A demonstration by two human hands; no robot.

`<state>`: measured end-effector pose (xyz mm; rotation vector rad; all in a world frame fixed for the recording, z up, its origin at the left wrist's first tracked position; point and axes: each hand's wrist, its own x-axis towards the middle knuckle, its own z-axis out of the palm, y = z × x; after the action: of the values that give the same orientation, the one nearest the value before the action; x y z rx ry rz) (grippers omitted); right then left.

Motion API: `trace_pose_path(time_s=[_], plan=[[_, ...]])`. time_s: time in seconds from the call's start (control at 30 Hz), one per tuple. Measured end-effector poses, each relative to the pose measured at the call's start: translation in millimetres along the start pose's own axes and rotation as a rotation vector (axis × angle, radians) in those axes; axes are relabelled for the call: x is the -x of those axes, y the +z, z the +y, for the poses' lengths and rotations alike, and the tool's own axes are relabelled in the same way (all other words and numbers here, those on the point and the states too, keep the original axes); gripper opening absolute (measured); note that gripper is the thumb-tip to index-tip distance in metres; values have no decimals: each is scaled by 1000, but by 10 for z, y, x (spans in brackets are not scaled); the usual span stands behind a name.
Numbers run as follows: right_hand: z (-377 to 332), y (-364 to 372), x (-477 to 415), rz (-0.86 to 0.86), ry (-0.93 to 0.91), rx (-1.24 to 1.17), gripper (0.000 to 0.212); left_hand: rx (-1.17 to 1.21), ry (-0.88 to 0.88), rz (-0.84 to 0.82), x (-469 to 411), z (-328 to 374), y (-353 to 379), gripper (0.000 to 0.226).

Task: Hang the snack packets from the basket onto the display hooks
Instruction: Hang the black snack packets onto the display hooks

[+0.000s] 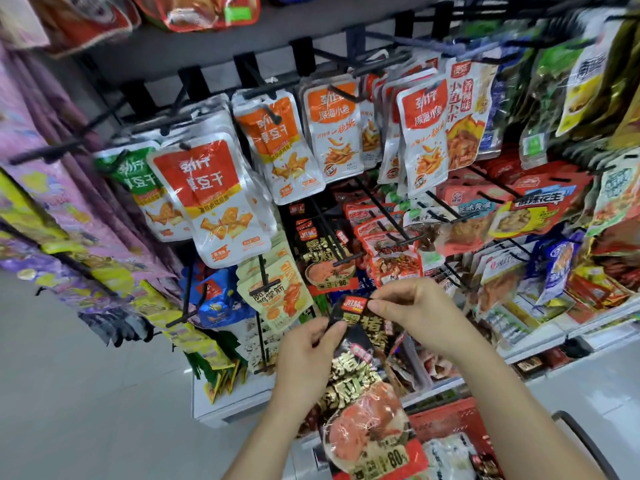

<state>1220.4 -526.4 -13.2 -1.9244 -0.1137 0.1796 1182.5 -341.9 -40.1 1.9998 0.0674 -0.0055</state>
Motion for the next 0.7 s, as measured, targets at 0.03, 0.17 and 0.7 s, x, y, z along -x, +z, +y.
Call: trace_pose_path(time_s=[0.03, 0.17, 0.7], plan=[[-19, 24, -26, -8, 12, -45, 8, 39, 0, 32, -4, -20, 6, 35], [-88, 143, -176, 8, -7, -191, 9, 185, 10, 112, -54, -58, -3, 43], [-97, 349, -511, 265, -57, -163, 5, 275, -44, 266, -299, 29, 97, 22]])
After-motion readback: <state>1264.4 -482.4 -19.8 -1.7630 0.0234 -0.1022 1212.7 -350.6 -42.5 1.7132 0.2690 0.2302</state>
